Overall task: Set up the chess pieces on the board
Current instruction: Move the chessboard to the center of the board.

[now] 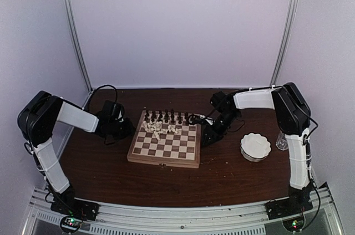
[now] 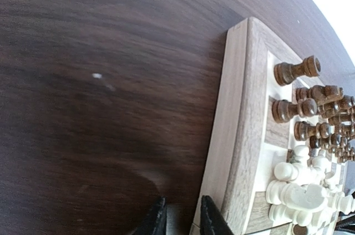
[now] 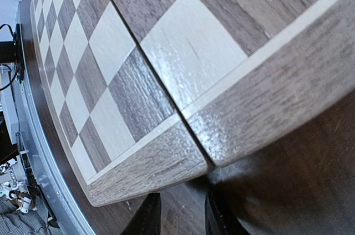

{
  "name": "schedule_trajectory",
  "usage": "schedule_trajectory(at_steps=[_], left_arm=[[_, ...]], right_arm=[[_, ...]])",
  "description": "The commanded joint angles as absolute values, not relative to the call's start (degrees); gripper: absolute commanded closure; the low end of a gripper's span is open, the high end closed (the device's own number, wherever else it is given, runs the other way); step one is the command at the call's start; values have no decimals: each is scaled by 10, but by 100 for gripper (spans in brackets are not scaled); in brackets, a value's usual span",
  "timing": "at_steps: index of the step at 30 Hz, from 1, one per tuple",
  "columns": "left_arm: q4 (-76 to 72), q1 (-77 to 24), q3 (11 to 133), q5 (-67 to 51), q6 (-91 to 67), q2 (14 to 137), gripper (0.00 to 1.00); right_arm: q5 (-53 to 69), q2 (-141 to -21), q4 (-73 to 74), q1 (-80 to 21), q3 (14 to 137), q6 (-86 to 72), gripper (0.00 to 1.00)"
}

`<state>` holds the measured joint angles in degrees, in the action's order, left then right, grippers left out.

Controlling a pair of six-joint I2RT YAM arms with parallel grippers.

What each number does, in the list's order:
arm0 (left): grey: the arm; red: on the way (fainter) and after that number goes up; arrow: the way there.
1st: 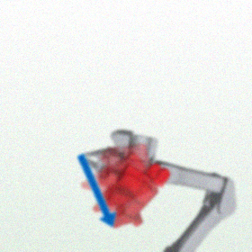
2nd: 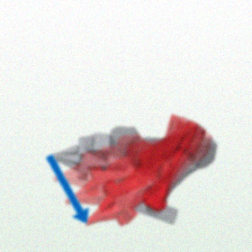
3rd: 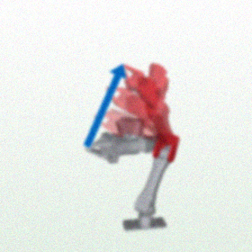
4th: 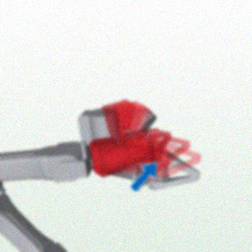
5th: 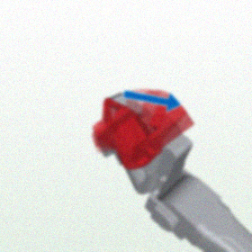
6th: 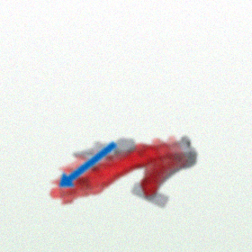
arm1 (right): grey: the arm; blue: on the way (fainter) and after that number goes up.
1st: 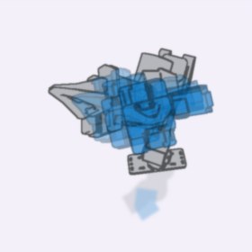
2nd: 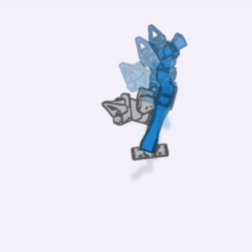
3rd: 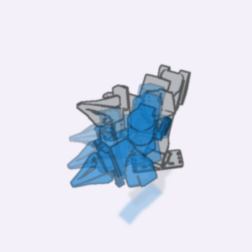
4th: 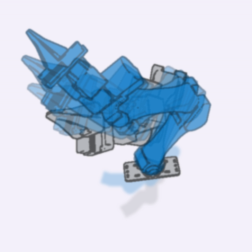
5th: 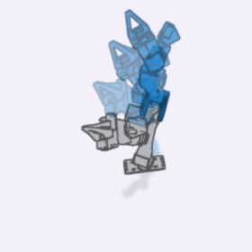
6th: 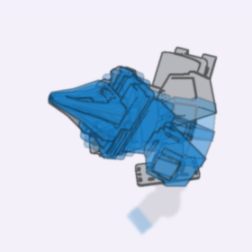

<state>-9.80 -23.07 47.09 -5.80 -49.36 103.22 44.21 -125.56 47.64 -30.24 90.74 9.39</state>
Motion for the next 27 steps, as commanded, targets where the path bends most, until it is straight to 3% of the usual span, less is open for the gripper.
schedule_trajectory(at_steps=[1,13,27], left_arm=[[-79,-298,506,-151,-486,1061,77],[-66,-359,549,-136,-494,1081,77],[-61,-434,505,-84,-527,1033,78]], right_arm=[[429,-1238,482,-309,879,120,70],[408,-1162,525,-253,813,161,71],[357,-1136,499,-225,795,172,71]])
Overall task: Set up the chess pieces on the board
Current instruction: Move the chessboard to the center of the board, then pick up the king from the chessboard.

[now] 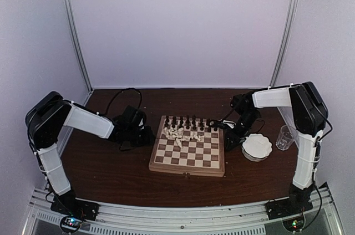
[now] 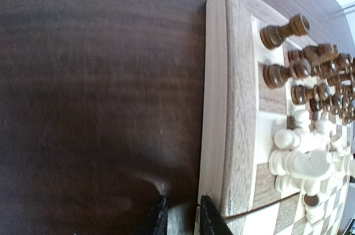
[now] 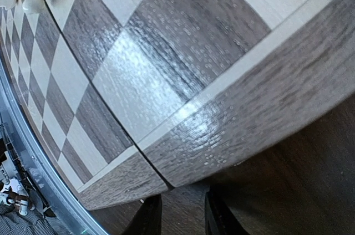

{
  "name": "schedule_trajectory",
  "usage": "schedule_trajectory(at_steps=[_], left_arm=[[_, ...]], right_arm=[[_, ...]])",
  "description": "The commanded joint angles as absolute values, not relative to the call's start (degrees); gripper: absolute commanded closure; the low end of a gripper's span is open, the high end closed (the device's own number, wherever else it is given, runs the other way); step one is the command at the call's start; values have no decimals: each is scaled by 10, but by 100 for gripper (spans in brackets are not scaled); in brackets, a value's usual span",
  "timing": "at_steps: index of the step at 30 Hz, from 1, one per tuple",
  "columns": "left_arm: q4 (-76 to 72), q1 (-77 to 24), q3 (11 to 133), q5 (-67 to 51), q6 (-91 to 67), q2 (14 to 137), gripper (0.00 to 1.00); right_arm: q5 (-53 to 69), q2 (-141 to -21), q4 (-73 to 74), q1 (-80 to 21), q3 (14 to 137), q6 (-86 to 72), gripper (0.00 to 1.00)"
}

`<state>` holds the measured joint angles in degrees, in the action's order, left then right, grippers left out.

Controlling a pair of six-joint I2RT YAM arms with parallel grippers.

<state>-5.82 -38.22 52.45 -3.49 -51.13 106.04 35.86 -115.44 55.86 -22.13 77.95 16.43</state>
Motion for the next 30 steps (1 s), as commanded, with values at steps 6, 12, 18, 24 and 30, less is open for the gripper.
schedule_trajectory(at_steps=[6,12,18,24,30], left_arm=[[-30,-439,459,-38,-553,965,75],[79,-439,441,28,-532,839,67],[190,-439,483,87,-425,764,56],[195,-439,516,49,-312,757,42],[275,-434,635,42,-234,783,36]], right_arm=[[369,-1169,491,-229,840,158,71],[372,-1183,497,-237,871,155,72],[367,-1107,529,-202,862,170,71],[355,-959,525,-169,823,202,65],[360,-905,563,-204,871,280,57]])
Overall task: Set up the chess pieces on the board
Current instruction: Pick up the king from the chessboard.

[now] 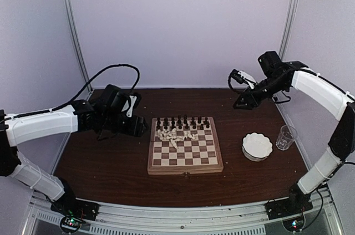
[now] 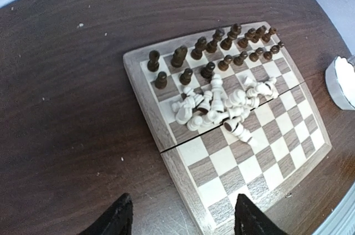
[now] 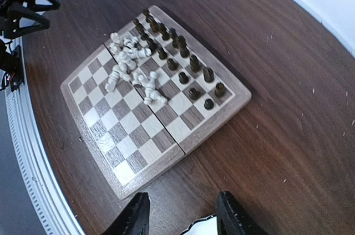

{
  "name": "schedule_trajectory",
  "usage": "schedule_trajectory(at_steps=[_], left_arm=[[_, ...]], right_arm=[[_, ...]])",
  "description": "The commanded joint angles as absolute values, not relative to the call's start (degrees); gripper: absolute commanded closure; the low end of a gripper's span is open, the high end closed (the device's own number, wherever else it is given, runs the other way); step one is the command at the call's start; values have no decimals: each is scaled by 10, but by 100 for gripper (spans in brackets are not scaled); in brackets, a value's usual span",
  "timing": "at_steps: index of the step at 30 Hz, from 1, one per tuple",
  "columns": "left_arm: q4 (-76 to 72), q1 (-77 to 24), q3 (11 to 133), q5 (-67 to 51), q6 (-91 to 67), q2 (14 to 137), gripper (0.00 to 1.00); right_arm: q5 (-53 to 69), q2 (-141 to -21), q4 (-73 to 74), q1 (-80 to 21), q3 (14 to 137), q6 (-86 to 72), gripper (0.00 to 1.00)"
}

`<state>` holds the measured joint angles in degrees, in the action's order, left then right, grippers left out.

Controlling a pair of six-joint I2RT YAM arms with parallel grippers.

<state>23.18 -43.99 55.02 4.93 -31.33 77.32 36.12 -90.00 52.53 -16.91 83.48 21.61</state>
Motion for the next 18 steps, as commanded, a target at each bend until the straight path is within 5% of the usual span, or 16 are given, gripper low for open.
schedule_trajectory(at_steps=[1,7,11,18], left_arm=[[282,-427,660,36,-225,789,34],[342,-339,830,-38,-204,903,25],[282,-291,830,-12,-218,946,25],[225,-202,747,-145,-328,941,27]], right_arm=[[347,-915,576,-219,889,293,56],[279,-1001,546,-311,963,284,39],[241,-1101,561,-362,1048,278,42],[186,-1234,581,-428,1163,266,46]])
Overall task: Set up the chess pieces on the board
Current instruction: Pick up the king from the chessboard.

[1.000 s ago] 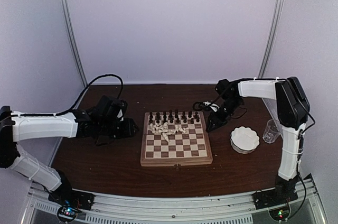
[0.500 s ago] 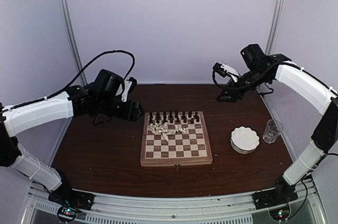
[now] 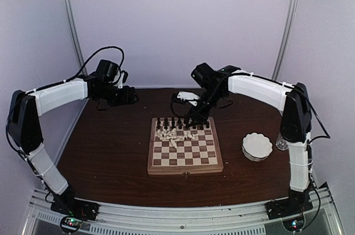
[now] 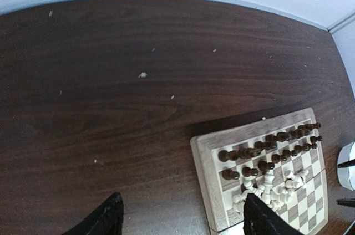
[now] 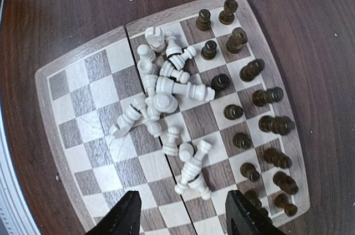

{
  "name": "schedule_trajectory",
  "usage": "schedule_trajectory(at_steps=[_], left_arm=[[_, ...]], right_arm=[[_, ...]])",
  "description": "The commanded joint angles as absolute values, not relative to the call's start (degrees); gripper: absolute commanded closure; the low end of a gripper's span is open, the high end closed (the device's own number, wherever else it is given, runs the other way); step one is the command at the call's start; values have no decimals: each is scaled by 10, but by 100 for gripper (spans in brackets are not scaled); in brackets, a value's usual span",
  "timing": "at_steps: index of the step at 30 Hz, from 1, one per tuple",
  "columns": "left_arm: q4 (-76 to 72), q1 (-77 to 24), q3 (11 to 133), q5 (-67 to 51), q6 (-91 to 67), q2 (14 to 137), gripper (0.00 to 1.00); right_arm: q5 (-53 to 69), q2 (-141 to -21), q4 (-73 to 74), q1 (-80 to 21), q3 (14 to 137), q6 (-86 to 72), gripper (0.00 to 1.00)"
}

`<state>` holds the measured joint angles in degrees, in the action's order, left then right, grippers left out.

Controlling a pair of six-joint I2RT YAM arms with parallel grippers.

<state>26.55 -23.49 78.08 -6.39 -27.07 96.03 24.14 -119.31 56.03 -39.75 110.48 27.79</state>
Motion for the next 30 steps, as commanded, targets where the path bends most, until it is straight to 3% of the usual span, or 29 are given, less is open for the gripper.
schedule_trajectory(at_steps=[1,8,27,30], left_arm=[[228,-200,744,-143,-324,931,28],[239,-187,746,-147,-308,871,29],[221,-147,726,-185,-338,852,31],[220,-147,725,-185,-339,856,31]], right_arm=[[177,-1252,584,-434,1180,261,46],[161,-1338,614,-455,1293,239,47],[183,-1386,623,-468,1328,222,57],[180,-1390,623,-468,1329,222,63]])
